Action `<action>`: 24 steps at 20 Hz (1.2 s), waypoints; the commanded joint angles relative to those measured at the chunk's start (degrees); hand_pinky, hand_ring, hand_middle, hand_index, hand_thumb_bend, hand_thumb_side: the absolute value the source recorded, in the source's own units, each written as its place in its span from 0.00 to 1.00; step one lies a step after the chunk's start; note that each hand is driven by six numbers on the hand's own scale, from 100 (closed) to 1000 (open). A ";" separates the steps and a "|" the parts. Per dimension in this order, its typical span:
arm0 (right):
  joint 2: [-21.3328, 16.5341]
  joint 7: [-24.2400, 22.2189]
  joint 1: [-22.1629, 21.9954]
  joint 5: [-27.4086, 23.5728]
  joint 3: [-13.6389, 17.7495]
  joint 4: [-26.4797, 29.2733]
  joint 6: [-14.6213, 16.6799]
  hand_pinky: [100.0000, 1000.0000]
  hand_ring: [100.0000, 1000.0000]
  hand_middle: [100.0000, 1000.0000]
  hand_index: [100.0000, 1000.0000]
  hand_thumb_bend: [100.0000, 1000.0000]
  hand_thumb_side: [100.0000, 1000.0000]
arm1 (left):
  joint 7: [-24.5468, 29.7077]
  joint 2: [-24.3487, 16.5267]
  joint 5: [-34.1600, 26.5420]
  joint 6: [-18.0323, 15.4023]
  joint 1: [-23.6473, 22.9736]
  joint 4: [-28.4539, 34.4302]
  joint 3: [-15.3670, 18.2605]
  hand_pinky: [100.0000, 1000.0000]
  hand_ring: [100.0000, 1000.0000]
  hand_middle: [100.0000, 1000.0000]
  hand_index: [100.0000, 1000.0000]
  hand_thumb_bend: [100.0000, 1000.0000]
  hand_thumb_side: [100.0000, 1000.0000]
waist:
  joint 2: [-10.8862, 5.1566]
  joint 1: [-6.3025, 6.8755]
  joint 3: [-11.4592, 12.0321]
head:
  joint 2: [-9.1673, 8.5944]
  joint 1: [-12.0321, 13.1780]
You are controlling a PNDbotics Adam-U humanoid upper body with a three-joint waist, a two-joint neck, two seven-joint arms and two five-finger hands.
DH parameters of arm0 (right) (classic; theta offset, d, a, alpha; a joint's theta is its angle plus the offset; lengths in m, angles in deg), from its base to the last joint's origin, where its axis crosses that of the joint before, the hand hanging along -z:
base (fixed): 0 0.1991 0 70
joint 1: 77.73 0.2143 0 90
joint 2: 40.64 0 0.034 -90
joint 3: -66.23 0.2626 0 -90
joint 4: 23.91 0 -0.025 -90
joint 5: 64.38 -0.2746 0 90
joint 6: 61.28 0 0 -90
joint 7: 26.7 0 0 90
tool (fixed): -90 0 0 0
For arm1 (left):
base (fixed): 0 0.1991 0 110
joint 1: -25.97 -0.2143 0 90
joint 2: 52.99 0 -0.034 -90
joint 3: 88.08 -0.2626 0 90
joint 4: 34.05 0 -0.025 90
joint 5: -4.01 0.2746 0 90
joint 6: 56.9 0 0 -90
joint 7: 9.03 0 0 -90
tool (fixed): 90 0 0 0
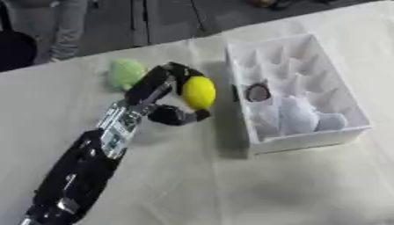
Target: Pick up objects on the table and place them in the box.
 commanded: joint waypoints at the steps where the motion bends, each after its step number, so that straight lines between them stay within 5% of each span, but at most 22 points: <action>1: -1.70 -0.63 1.81 -1.10 -0.29 1.40 0.53 0.72 0.53 0.68 0.91 0.28 0.73 | 0.40 -0.54 -3.05 0.45 2.96 0.29 0.97 0.66 0.31 0.41 0.55 0.00 0.51 | -0.01 -1.04 -1.14 | -1.02 0.91; 6: -1.93 -1.84 4.33 -2.59 -1.09 1.40 1.39 0.72 0.53 0.68 0.91 0.28 0.73 | 0.44 0.58 -3.24 -1.13 6.33 -2.28 1.97 0.67 0.35 0.45 0.58 0.03 0.55 | 0.54 -0.54 -4.79 | -1.76 2.27; 8: -1.86 -2.42 5.35 -3.22 -1.55 1.40 1.69 0.72 0.53 0.68 0.90 0.27 0.73 | -0.26 1.29 -1.13 -2.20 7.41 -3.66 2.52 0.67 0.38 0.48 0.61 0.17 0.57 | 0.83 -0.34 -6.37 | -2.07 2.91; 9: -1.83 -2.69 5.74 -3.53 -1.73 1.40 1.79 0.72 0.53 0.68 0.90 0.27 0.73 | -0.63 1.68 0.26 -2.81 7.72 -4.30 2.73 0.69 0.42 0.52 0.64 0.31 0.61 | 0.94 -0.26 -6.94 | -2.20 3.12; 13: -1.58 -3.69 6.56 -4.33 -2.31 1.40 2.00 0.72 0.53 0.68 0.90 0.29 0.73 | -1.83 2.73 8.68 -3.64 8.15 -5.98 3.16 0.70 0.47 0.58 0.68 0.50 0.64 | 1.25 -0.06 -8.49 | -2.68 3.41; 15: -1.45 -4.04 6.77 -4.54 -2.48 1.40 2.03 0.72 0.53 0.68 0.90 0.29 0.73 | -2.74 3.33 12.44 -3.75 8.04 -6.51 3.33 0.70 0.47 0.58 0.68 0.50 0.64 | 1.35 -0.02 -9.00 | -2.84 3.56; 16: -1.43 -4.14 6.72 -4.56 -2.49 1.40 2.05 0.72 0.53 0.68 0.90 0.30 0.73 | -2.36 3.29 14.97 -3.41 7.91 -7.02 3.19 0.86 0.71 0.79 0.82 0.85 0.74 | 1.41 0.00 -9.30 | -2.91 3.56; 18: -1.37 -4.23 6.59 -4.54 -2.51 1.40 2.07 0.72 0.53 0.68 0.90 0.30 0.73 | -1.93 3.61 19.52 -2.34 7.79 -7.52 3.55 0.97 0.82 0.88 0.87 0.91 0.81 | 1.44 0.00 -9.56 | -2.98 3.56; 21: -1.29 -4.36 6.54 -4.52 -2.59 1.40 2.08 0.72 0.53 0.68 0.90 0.30 0.73 | -2.90 4.00 22.61 -1.28 7.81 -7.82 4.01 0.98 0.83 0.89 0.88 0.93 0.82 | 1.43 0.00 -9.66 | -3.06 3.58; 22: -1.30 -4.37 6.49 -4.50 -2.58 1.40 2.08 0.72 0.53 0.68 0.90 0.30 0.73 | -3.85 4.03 22.70 -0.91 7.78 -7.56 4.41 1.00 0.90 0.95 0.92 0.97 0.91 | 1.43 -0.03 -9.60 | -3.09 3.49; 24: -1.29 -4.35 6.42 -4.48 -2.54 1.40 2.07 0.72 0.53 0.68 0.90 0.30 0.73 | -5.45 4.02 22.44 -0.08 7.51 -7.22 4.88 1.00 0.93 0.98 0.93 0.91 0.98 | 1.44 -0.03 -9.45 | -3.11 3.40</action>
